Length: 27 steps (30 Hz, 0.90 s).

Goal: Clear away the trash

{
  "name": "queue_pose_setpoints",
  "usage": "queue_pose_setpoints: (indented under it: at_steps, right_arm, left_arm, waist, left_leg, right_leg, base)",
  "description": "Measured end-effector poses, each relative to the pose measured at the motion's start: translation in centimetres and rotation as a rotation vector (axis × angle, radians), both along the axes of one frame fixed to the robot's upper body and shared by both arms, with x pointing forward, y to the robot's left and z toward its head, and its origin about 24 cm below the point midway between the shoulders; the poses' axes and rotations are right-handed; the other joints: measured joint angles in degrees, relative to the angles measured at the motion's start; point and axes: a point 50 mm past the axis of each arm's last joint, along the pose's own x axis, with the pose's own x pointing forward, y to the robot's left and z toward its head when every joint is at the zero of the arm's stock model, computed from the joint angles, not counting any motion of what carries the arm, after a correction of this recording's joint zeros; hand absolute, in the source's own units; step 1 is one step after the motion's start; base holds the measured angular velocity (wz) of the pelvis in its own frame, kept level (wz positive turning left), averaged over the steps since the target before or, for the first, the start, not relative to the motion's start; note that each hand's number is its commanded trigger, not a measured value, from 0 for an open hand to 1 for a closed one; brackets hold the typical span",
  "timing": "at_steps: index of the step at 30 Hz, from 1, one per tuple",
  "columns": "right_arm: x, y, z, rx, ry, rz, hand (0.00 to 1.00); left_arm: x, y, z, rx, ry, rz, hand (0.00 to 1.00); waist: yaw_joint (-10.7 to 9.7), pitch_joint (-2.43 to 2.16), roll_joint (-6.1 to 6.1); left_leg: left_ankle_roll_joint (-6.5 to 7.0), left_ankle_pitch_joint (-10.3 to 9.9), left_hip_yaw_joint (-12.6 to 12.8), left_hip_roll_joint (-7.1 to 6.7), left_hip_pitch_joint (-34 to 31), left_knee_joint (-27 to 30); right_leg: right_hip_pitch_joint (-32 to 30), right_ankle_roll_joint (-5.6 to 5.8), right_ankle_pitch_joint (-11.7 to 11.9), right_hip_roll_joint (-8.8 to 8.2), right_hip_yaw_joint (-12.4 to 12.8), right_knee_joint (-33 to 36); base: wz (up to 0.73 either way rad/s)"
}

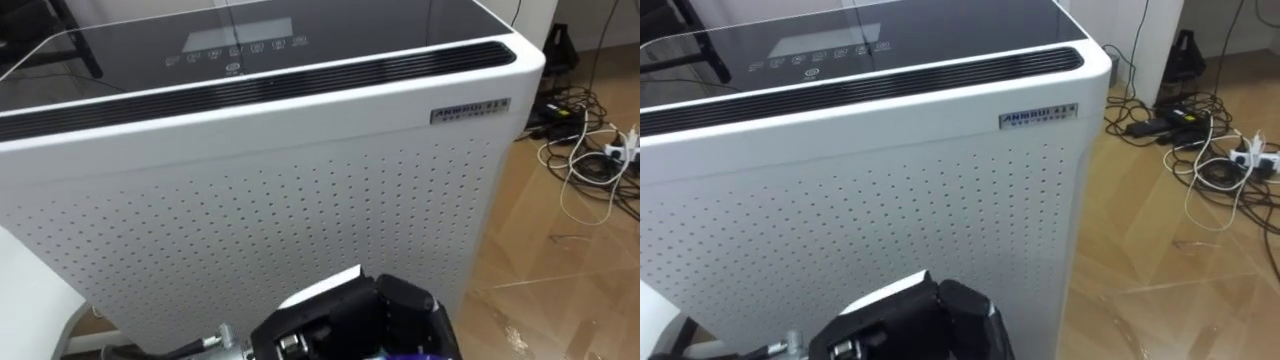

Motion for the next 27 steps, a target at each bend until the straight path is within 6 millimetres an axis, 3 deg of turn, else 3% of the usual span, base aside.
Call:
queue_pose_setpoints:
  at_steps: [9,16,21,27]
  right_arm:
    - [0.0,-0.2,0.0,0.027,0.001,-0.056,1.00]
    - [0.0,-0.7,0.0,0.013,-0.007,-0.079,1.00]
    - [0.3,-0.8,0.0,-0.003,-0.021,-0.105,1.00]
    - [1.5,0.4,0.5,0.025,-0.058,-0.105,1.00]
  left_arm:
    - [0.8,1.0,-2.3,0.238,-0.083,0.070,1.00]
    - [1.9,3.6,-4.5,0.399,-0.092,0.266,1.00]
    - [2.2,3.8,-5.6,0.454,-0.111,0.336,1.00]
    - [2.5,3.2,-8.3,0.565,-0.112,0.452,1.00]
  waist:
    - [1.4,-0.34,0.68]
    - [2.2,-0.30,1.37]
    - [3.0,0.04,0.87]
    - [2.6,0.57,-0.91]
  left_leg:
    - [0.00,0.0,0.2,0.03,-0.2,0.0]
    - [-0.12,0.1,0.2,0.05,-1.0,0.1]
    - [-0.12,0.4,0.4,-0.05,-2.6,-0.1]
    - [-0.20,0.7,1.5,-0.03,-6.2,1.0]
  right_leg:
    - [-0.4,-0.05,0.0,0.01,-0.2,0.3]
    - [-1.5,-0.20,-0.1,-0.11,-0.1,1.2]
    - [-3.6,-0.31,-0.2,-0.44,-0.1,2.5]
    - [-8.0,-0.75,-0.2,-0.59,0.6,4.0]
  base:
    - [0.00]
    - [0.00]
    - [-0.01]
    - [-0.08]
